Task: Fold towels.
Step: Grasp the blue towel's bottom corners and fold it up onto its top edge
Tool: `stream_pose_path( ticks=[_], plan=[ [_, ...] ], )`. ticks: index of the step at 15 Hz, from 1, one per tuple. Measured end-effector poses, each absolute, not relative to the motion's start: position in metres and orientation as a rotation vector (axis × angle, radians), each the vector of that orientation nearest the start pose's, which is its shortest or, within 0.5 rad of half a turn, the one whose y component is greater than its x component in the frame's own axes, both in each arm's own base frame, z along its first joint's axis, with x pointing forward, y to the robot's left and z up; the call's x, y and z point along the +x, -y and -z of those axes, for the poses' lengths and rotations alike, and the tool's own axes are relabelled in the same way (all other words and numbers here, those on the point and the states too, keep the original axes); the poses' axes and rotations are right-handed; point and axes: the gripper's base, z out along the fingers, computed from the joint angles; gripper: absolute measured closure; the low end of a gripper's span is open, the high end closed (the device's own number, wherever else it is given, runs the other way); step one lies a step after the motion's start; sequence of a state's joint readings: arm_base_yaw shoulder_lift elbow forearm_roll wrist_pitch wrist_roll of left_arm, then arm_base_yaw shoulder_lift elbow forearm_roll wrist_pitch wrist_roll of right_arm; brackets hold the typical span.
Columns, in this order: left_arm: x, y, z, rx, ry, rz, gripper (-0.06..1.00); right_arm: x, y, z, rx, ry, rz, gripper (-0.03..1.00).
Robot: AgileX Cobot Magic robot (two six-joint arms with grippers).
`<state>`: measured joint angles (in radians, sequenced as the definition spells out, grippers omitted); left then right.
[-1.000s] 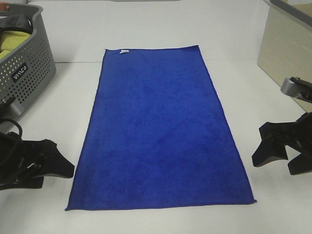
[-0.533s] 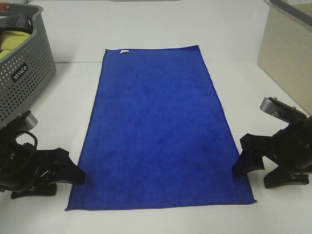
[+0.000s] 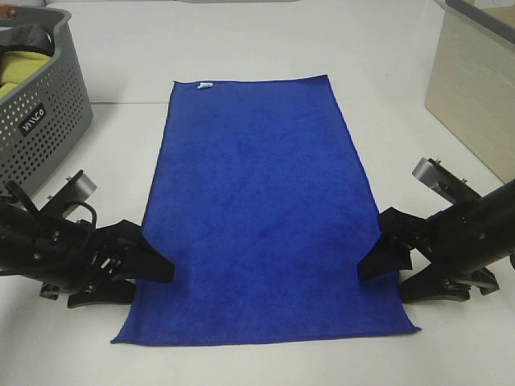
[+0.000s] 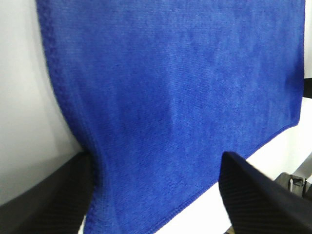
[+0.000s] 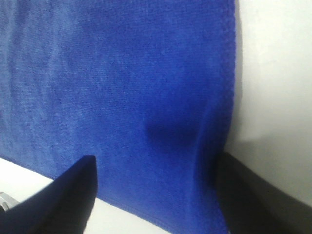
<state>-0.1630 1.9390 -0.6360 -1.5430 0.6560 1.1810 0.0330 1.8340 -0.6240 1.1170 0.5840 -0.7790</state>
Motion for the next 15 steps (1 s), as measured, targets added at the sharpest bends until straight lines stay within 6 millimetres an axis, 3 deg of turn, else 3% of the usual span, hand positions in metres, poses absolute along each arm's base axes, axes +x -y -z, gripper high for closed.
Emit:
stream_pose_path(
  ticks=[4,9,12,15],
  plan=[
    [0.263,0.113,-0.074,-0.039,-2.816,1.043,0.41,0.252,-0.054,-0.088,0.262,-2.925,-0.814,0.44],
    [0.266,0.11,-0.07,-0.047,-2.828,0.984,0.92,0.25,-0.052,-0.078,0.274,-2.96,-0.788,0.95],
    [0.265,0.11,-0.072,-0.046,-2.835,0.982,0.93,0.25,-0.052,-0.08,0.268,-2.955,-0.789,0.97],
    [0.263,0.109,-0.092,0.015,-2.818,0.963,0.93,0.247,-0.051,-0.09,0.229,-2.944,-0.758,0.97]
  ],
)
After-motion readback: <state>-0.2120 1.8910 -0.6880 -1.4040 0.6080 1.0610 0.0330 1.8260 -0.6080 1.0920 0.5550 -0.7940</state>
